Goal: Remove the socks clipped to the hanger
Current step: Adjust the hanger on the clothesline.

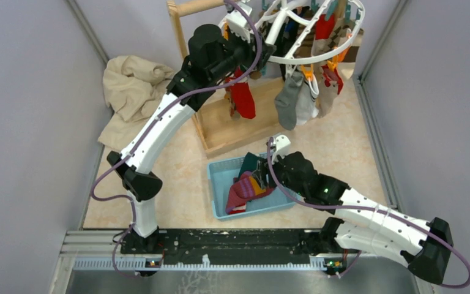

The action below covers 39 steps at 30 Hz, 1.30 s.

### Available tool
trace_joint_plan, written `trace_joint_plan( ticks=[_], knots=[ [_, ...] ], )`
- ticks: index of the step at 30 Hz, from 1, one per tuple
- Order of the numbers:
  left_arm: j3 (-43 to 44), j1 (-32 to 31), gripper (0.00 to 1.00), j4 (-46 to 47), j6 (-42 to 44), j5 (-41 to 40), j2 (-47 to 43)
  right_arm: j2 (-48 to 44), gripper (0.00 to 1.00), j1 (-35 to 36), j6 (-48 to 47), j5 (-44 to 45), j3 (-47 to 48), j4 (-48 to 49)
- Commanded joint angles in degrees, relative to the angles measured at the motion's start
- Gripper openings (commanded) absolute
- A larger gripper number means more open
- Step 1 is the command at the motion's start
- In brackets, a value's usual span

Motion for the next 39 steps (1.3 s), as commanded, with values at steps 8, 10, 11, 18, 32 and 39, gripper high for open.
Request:
trace_joint_plan(
  ticks=[8,10,11,18,32,39],
  knots=[
    [-2.2,-2.7,0.63,0.7,1.7,-1.9,-3.0,-0.4,0.86,0.1,-0.8,23.3,20.3,-0.1],
    [-4.7,-2.8,0.64,1.4,2.4,-2.6,-4.4,1.2,0.87,0.1,-3.0,25.5,23.8,1.3],
    [-5.6,-2.8,0.64,1.7,2.7,-3.6,-5.1,2.1,0.87,0.1,-3.9,26.7,25.3,2.1],
    [-8.2,-2.7,0.64,2.0,3.4,-5.2,-6.9,11.0,0.88,-6.3,-0.7,26.1,36.7,0.5],
    [-10.3,-1.8,0.65,2.2,4.1,-5.0,-9.2,20.5,0.87,-18.7,0.0,20.2,44.4,1.0],
    [-10.4,-1.7,0.65,1.9,4.3,-4.9,-9.8,22.3,0.73,-19.7,-6.5,23.5,42.4,6.5]
  ],
)
